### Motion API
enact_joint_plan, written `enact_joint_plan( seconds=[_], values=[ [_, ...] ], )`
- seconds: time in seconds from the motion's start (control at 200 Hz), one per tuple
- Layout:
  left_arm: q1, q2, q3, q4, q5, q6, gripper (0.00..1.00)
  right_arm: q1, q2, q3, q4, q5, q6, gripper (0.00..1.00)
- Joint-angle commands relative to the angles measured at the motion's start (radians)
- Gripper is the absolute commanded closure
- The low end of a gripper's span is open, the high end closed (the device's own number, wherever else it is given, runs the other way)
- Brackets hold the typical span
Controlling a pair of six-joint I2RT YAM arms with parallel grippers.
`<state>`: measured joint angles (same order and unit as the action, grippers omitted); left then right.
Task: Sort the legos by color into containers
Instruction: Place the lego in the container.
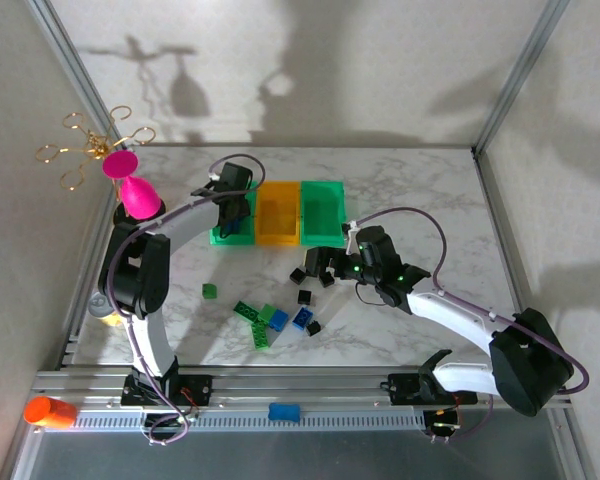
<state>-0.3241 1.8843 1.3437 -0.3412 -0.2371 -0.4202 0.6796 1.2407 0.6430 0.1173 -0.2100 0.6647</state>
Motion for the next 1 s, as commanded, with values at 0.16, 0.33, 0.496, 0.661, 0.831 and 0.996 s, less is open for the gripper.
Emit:
enact_joint_plan(
  seconds=[0.16, 0.33, 0.496, 0.661, 0.831, 0.996],
  values=[
    [0.010, -0.049, 0.039, -0.046, 0.004, 0.018, 0.55, 0.008, -0.012, 0.035, -0.014, 0.029, -0.027, 0.01],
    [0.006, -0.165, -0.023, -0.036, 0.066, 0.006, 0.55, -0.007, -0.022, 0.026, -0.024, 0.033, -0.030, 0.01],
    [-0.029, -0.306, -0.147, -0.034, 0.084, -0.007, 0.55, -0.012, -0.045, -0.019, 0.001, 0.009, -0.059, 0.01],
    [-0.117, -0.456, -0.270, -0.058, 0.088, -0.026, 0.54, -0.011, -0.061, -0.057, -0.010, -0.008, -0.071, 0.01],
    [-0.239, -0.570, -0.371, -0.114, 0.085, -0.058, 0.53, -0.008, -0.102, -0.112, -0.032, -0.042, -0.070, 0.01],
    [-0.342, -0.630, -0.462, -0.138, 0.164, -0.105, 0.52, 0.002, -0.169, -0.170, -0.058, -0.078, -0.065, 0.01]
  ],
)
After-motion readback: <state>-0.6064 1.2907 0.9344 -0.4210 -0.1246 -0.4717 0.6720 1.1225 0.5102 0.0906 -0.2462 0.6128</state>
